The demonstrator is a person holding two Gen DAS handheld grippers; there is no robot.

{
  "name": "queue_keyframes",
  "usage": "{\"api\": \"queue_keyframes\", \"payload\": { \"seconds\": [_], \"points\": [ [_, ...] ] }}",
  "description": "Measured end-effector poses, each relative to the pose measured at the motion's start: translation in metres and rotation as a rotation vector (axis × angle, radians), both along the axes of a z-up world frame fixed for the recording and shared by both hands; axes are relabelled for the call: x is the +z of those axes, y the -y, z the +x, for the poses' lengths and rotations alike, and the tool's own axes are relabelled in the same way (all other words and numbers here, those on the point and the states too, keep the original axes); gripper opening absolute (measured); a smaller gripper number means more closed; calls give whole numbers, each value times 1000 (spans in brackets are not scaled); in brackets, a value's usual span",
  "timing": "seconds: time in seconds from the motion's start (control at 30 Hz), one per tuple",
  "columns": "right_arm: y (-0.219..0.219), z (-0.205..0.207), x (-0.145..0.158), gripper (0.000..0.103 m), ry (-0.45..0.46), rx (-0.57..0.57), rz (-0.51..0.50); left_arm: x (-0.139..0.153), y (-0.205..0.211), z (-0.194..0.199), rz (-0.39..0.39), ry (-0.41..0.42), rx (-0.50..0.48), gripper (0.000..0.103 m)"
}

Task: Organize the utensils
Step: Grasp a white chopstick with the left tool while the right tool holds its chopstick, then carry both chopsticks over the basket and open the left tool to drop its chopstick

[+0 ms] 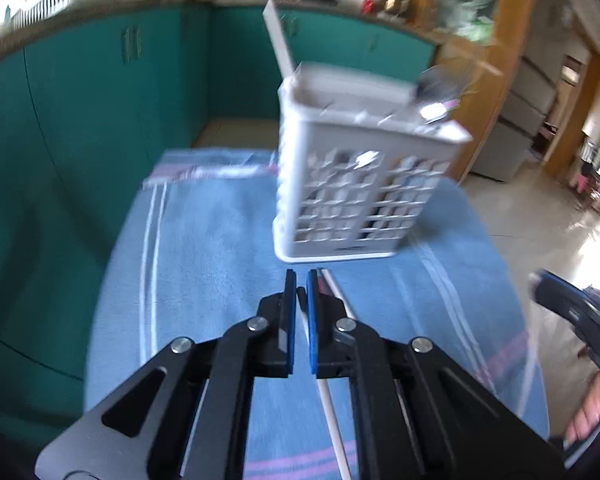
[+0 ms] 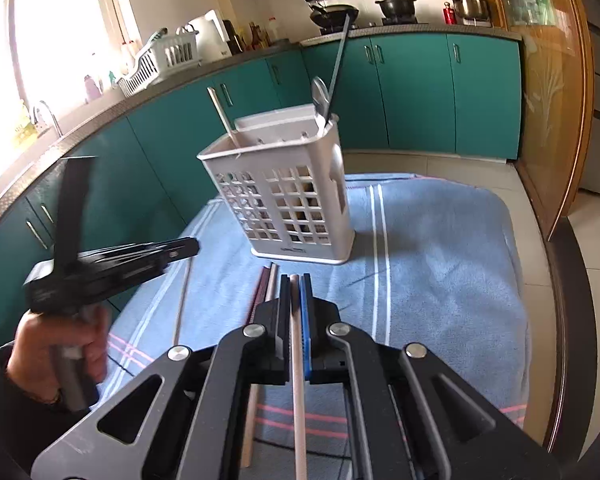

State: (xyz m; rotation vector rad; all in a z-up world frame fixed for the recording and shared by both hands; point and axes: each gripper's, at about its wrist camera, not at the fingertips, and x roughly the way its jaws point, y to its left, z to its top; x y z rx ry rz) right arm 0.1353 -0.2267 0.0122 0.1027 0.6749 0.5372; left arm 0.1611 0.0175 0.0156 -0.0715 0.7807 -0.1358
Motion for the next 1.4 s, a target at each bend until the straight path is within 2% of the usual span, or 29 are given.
{"api": "queue_keyframes", "payload": {
  "seconds": [0.23,0.4,0.6,0.8,1.0,1.4],
  "points": [
    [-6,-43,45,5,103,8,-21,65,16,-69,67,143,-85,5],
    [-4,-69,77,5,176,-3,-9,98,18,-102,76,233,-103,4],
    [-3,-83,103,5,228,-45,25,123,17,-122,72,285,-90,4],
    [-6,-95,116,5,266,-58,29,123,10,-120,56,288,-59,4],
    [-6,-96,110,4,247,-61,6,116,7,-119,63,269,-60,4],
    [-11,-98,111,4,238,-51,7,123,3,-120,43,278,-78,4]
  ]
}}
